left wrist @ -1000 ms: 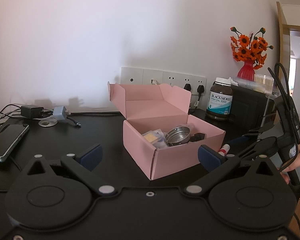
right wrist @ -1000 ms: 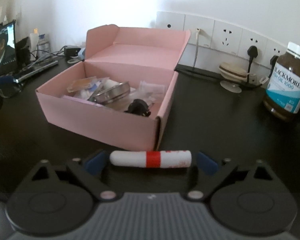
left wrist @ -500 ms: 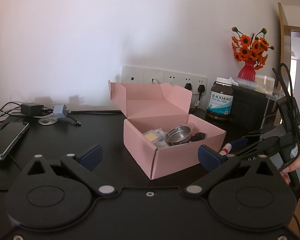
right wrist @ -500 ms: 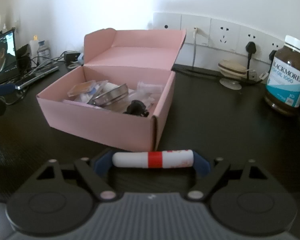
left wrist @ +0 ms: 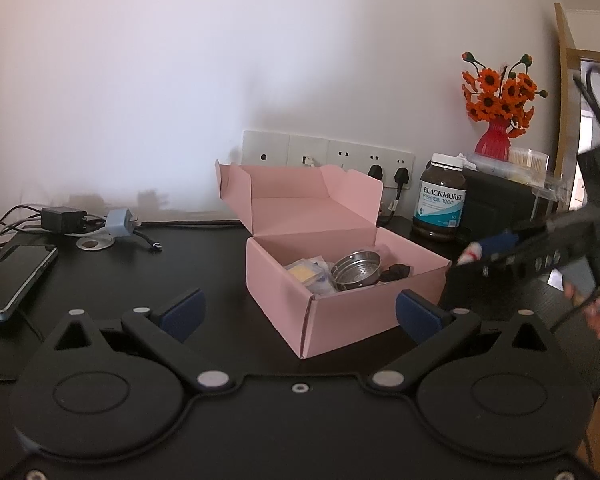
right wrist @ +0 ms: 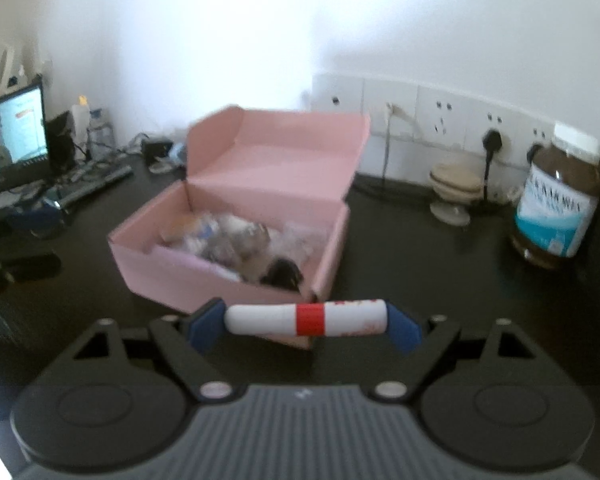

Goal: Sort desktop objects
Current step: 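Carry the white tube with the right gripper down into the pink box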

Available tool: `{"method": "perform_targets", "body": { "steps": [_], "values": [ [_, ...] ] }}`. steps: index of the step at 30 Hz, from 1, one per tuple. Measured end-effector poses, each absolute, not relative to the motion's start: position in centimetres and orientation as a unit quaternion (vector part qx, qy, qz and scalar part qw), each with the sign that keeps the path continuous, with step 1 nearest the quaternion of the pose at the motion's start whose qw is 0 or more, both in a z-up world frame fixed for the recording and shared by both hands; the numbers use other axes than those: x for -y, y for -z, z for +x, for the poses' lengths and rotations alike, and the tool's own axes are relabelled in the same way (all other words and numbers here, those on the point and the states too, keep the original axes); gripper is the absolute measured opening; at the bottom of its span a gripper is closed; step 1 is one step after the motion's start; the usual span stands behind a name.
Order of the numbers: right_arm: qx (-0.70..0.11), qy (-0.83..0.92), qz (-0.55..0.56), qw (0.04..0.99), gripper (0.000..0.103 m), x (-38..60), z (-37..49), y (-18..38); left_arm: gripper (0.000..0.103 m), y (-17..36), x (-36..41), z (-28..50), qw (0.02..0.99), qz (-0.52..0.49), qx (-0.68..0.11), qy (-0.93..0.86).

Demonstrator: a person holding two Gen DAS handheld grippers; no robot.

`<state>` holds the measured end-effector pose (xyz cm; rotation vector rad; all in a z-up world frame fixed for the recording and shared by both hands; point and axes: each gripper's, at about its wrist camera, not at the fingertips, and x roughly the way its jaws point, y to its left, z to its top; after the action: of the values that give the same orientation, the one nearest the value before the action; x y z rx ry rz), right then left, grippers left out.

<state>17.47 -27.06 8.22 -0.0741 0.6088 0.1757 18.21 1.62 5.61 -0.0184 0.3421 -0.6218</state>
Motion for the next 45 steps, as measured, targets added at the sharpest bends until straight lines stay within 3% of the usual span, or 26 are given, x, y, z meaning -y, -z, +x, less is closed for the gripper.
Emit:
{"method": "perform_targets", "body": {
  "steps": [15, 45],
  "values": [
    [-0.383, -0.111, 0.125, 0.909, 0.085, 23.6, 23.7, -8.4, 0.103, -5.6, -1.7, 18.3, 0.938, -0.014, -0.168, 0.302],
    [-0.467, -0.012, 0.032, 0.884, 0.085, 20.3, 29.1, -6.4, 0.103, -5.7, -1.7, 18.2, 0.939, -0.013, -0.167, 0.301]
  ]
}}
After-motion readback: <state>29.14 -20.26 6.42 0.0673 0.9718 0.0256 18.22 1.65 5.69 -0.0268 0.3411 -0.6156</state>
